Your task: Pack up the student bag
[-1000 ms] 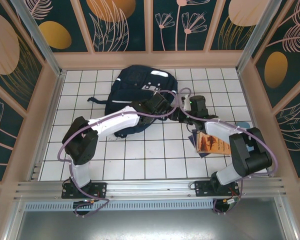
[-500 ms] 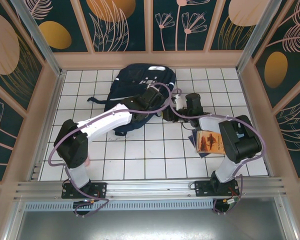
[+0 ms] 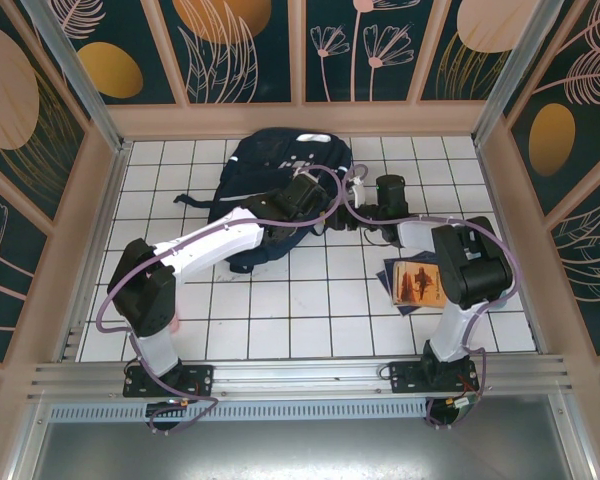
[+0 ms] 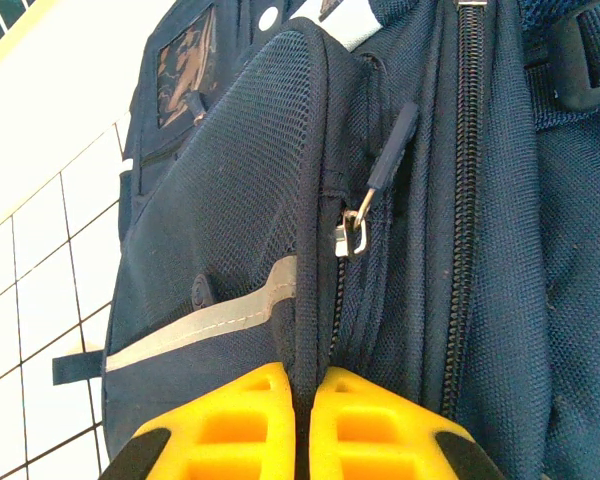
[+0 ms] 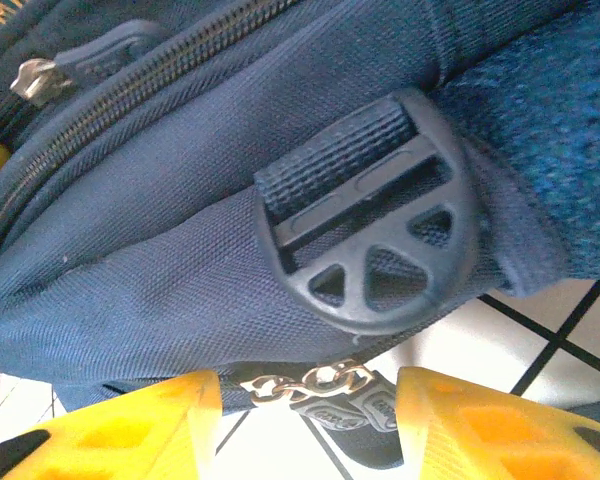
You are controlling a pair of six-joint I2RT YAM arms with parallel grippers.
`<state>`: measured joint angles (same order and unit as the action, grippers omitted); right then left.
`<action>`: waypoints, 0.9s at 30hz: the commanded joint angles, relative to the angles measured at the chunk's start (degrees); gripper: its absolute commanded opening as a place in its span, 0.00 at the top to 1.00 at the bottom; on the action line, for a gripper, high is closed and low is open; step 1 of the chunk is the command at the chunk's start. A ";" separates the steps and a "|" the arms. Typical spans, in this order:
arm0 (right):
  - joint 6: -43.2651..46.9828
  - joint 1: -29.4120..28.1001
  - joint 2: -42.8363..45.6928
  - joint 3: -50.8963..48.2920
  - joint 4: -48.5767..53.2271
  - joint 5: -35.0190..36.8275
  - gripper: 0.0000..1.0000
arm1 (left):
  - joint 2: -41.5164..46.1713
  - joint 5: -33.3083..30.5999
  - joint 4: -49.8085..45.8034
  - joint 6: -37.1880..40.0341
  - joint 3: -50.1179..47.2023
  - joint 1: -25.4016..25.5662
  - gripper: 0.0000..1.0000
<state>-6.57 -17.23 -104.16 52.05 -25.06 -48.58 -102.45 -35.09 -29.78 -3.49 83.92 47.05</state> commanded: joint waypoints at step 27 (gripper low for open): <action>6.65 0.56 0.19 2.27 6.07 -5.51 0.85 | 3.75 -7.53 2.36 -2.23 2.41 -0.93 1.00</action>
<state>-1.37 -16.91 -105.93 54.08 -19.20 -54.04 -102.45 -36.51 -29.82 -4.14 83.94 46.98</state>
